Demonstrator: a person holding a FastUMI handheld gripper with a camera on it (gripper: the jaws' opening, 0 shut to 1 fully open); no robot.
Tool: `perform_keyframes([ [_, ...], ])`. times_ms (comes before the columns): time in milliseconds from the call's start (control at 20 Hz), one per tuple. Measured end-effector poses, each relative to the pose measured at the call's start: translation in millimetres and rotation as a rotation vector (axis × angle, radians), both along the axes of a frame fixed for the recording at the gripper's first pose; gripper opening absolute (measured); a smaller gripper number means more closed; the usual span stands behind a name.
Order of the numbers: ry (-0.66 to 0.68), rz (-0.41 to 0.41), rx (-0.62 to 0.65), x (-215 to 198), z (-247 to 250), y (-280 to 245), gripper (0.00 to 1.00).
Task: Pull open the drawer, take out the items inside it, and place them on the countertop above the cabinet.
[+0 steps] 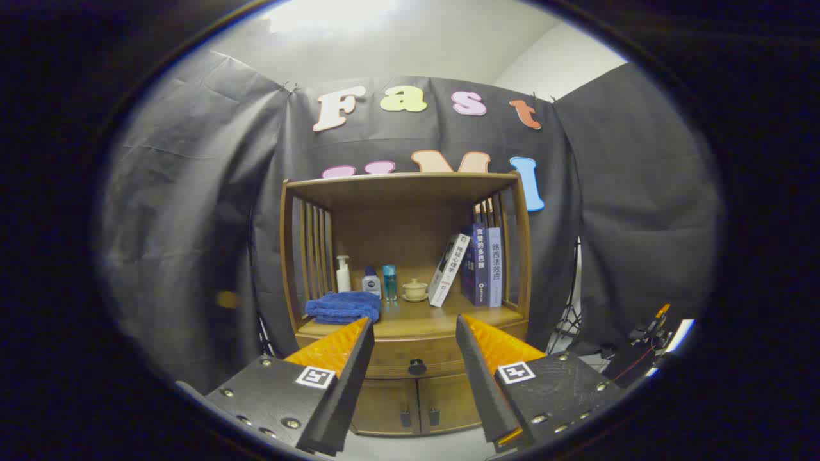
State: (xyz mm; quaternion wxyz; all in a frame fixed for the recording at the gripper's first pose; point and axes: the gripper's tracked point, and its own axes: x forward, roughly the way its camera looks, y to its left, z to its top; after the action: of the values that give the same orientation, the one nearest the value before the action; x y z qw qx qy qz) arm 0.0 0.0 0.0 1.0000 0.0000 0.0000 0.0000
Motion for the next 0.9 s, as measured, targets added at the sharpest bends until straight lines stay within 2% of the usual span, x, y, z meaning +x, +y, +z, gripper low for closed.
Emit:
perform_keyframes([
  [600, 0.008, -0.038, -0.017, 3, 14, -14, 0.77],
  [900, -0.004, -0.027, -0.016, 5, 18, -11, 0.77],
])
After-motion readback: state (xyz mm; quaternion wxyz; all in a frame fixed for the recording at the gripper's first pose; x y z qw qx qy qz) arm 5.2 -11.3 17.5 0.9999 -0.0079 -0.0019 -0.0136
